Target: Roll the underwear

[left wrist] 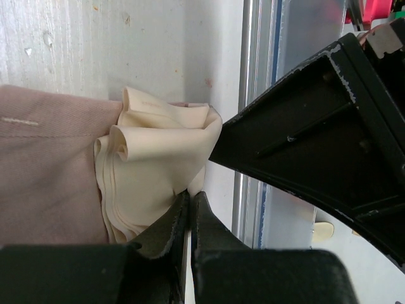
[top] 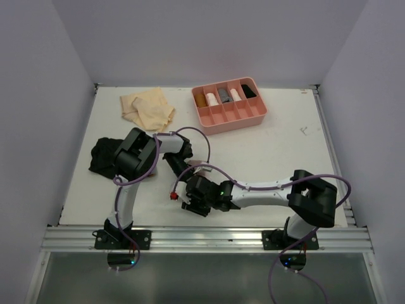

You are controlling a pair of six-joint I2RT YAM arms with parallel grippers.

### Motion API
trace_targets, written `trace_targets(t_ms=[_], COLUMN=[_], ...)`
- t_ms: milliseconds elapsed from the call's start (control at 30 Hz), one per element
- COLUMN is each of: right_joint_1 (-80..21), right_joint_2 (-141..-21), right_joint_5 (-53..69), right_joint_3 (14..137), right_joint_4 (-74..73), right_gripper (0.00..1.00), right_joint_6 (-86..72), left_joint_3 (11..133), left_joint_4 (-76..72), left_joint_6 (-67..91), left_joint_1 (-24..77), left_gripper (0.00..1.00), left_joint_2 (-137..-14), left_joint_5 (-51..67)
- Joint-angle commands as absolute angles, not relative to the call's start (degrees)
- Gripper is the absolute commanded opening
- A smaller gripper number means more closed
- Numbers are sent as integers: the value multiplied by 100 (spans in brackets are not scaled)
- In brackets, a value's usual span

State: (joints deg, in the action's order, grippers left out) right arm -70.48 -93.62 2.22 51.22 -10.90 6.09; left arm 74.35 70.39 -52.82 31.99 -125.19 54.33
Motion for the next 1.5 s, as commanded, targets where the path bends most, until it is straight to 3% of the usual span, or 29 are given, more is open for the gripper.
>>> trace_targets(t_ms=[0, 300, 500, 667, 933, 1033, 1200, 1467], right_joint_1=[-7049, -7022, -7014, -6961, -6610, -6557, -6399, -5713], right_joint_2=[-9413, -9905, -9967, -9905, -9721, -9494, -8983, -8297], right_joint_5=[44, 351, 501, 974, 1643, 1547, 1345, 1450], right_joint_3=[5080, 5080, 4992, 5080, 5010, 5071, 5334, 5388], right_joint_4=[-659, -554, -509, -659, -668, -729, -966, -1160], right_gripper=[35, 22, 0, 0, 0, 1, 23, 27], right_joint_6=[677, 668, 545, 352, -184, -228, -342, -747], left_joint_3=[7339, 7190, 7181, 7312, 7822, 7805, 7691, 7462], left_joint_4=[6047, 5749, 5757, 5687, 5344, 5387, 5432, 4211], left_joint_6=[-5537, -5476, -5537, -5441, -5195, -5281, -5274, -4325], left_joint_1=[3173, 3138, 3085, 2849, 2075, 1916, 1969, 1995], left_gripper=[1, 4, 13, 27, 34, 33, 26, 28], left_joint_2=[-12797, -12534, -12288, -11779, -11075, -11013, -11355, -11531], left_joint_5=[4254, 4315, 4508, 4763, 5168, 5089, 5089, 4747])
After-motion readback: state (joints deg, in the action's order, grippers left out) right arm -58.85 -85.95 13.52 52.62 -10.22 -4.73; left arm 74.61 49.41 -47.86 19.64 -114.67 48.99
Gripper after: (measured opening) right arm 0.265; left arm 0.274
